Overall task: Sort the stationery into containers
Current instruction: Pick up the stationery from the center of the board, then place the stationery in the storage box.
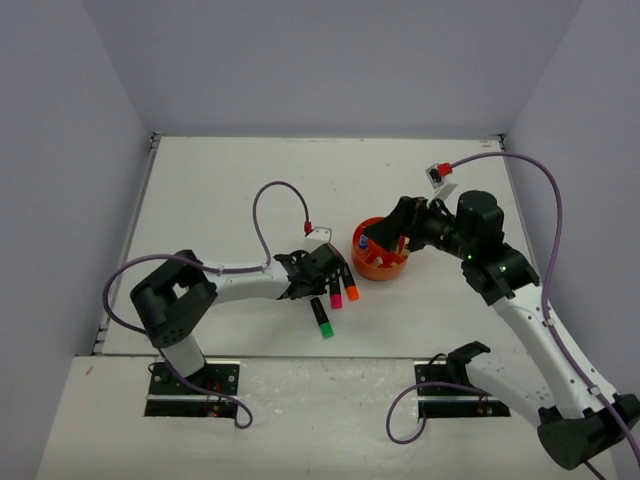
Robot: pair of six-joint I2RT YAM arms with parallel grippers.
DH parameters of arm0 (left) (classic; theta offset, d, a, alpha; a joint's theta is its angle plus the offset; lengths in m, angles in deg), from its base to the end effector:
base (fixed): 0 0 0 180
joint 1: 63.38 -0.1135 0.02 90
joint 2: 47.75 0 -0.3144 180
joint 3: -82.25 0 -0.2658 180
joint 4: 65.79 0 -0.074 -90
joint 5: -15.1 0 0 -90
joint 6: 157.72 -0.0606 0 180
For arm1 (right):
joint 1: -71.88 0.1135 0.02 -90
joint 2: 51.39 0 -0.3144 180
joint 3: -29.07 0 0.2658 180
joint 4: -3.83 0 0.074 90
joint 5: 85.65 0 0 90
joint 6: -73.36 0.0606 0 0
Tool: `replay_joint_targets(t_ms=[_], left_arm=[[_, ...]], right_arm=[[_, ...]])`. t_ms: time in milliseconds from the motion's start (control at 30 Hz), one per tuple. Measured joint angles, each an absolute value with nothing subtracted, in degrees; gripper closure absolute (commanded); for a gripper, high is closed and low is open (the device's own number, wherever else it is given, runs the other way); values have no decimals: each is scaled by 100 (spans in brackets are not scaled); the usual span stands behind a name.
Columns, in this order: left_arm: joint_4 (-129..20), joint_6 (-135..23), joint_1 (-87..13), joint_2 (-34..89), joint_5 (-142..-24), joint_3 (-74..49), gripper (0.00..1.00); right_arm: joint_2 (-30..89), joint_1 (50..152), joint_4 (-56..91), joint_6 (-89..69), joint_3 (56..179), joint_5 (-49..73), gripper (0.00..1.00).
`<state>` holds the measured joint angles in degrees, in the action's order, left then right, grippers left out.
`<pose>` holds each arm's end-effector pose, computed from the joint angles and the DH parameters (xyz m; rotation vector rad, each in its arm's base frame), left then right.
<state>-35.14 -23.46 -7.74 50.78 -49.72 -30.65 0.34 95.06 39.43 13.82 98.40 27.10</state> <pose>0.2209 -0.2775 0.1720 0.1096 2.4989 -0.1163 0.1766 0.1011 0.4006 -0.1621 1.9822 0.9984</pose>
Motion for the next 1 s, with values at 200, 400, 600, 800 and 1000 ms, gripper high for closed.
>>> replay_joint_targets(t_ms=[200, 400, 600, 800, 1000], left_arm=[[-3884, -2614, -716, 3401, -5157, -3777, 100], [-5426, -3144, -603, 1437, -5843, -4801, 100], [-6383, -3450, -581, 965, -6715, -5203, 100], [-6840, -3540, -519, 871, -7134, -5303, 100], [-6914, -3599, -516, 821, -7164, -5355, 100]], right_arm=[[463, 9527, 3509, 1666, 9727, 3782, 1], [571, 9926, 3347, 1984, 9620, 3820, 1], [1158, 10735, 3292, 2131, 9738, 3333, 9], [1516, 10966, 3266, 2310, 9741, 2746, 35], [1502, 11012, 2987, 2518, 9594, 2583, 100]])
